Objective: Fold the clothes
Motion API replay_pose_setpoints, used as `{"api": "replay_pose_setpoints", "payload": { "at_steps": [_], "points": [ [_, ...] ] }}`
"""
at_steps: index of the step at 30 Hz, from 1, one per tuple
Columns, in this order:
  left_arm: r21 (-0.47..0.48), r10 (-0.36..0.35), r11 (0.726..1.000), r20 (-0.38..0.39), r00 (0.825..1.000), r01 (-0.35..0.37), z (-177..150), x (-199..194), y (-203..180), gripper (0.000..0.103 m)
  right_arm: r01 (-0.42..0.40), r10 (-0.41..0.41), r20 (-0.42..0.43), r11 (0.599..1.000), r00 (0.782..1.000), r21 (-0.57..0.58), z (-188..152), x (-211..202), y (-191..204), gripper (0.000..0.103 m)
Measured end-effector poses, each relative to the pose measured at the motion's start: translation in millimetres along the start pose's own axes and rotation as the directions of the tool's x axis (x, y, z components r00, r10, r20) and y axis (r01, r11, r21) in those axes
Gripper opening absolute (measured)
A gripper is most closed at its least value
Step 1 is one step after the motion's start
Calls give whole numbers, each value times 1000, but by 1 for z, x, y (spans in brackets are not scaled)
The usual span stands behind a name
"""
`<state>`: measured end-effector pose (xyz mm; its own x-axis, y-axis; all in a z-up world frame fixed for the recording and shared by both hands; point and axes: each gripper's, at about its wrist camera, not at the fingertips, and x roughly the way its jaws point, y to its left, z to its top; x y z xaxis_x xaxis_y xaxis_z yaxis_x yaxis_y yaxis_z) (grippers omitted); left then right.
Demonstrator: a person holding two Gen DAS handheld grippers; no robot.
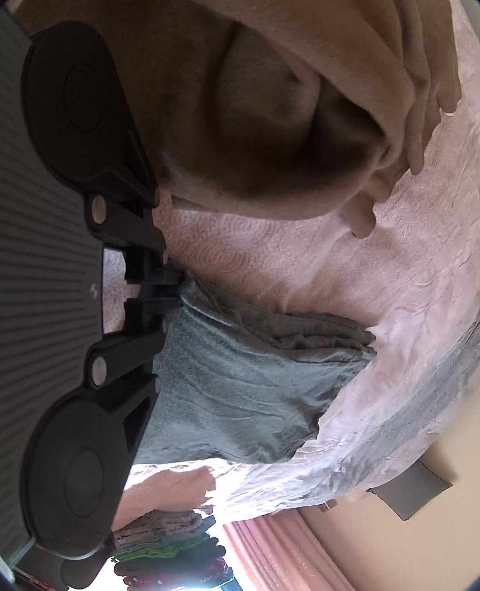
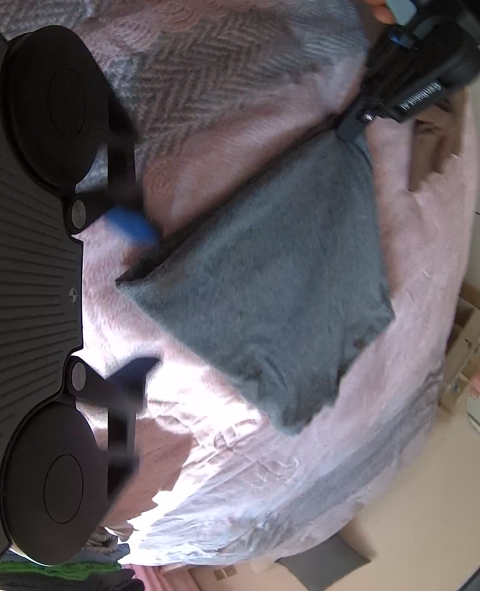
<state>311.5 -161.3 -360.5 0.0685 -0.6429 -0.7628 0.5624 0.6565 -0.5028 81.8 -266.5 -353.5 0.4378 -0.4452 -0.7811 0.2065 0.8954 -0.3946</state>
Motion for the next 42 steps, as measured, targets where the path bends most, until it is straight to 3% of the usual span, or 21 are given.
{"api": "replay_pose_setpoints", "payload": {
  "at_steps": [3,6,8,10,12,14,15,17,22,28,33,39,42],
  "points": [
    [33,40,999,-19,999,-39,19,-20,-3,11,-54,57,-26,991,998,126,-5,-8,-29,84],
    [49,36,998,46,998,-38,41,-44,-2,11,-75,89,-26,942,996,328,-9,-10,-71,84],
    [65,1,998,76,997,-6,61,-44,-4,20,-80,103,-20,869,995,488,-10,-4,-100,84],
    [65,-83,995,32,996,81,87,-20,-8,26,-102,133,-1,764,991,637,-10,11,-127,84],
    [25,-174,984,-33,984,175,107,11,-9,26,-123,160,24,647,987,753,-9,26,-148,84],
    [-27,-217,976,-107,970,215,120,44,-9,27,-144,188,46,551,981,822,-8,42,-161,84],
    [-38,-226,974,-129,966,223,124,55,-10,26,-152,197,56,514,979,844,-7,48,-166,84],
    [-17,-223,975,-143,964,223,126,62,-13,26,-163,211,66,482,975,861,-6,54,-171,84],
    [-14,-235,972,-168,957,236,129,76,-14,25,-152,216,49,494,975,856,-7,58,-163,84],
    [37,-240,967,-199,950,252,127,90,-18,0,-144,220,36,496,975,856,-7,71,-154,84],
    [256,-194,943,-98,976,213,121,64,-38,0,-140,206,33,527,978,838,-1,75,-157,84],
    [310,-80,944,-126,989,115,111,82,-38,3,-127,201,19,541,979,832,6,89,-165,84],
    [243,-119,960,-96,988,139,124,77,-37,15,-148,186,52,548,981,823,12,90,-175,84]
  ]
}}
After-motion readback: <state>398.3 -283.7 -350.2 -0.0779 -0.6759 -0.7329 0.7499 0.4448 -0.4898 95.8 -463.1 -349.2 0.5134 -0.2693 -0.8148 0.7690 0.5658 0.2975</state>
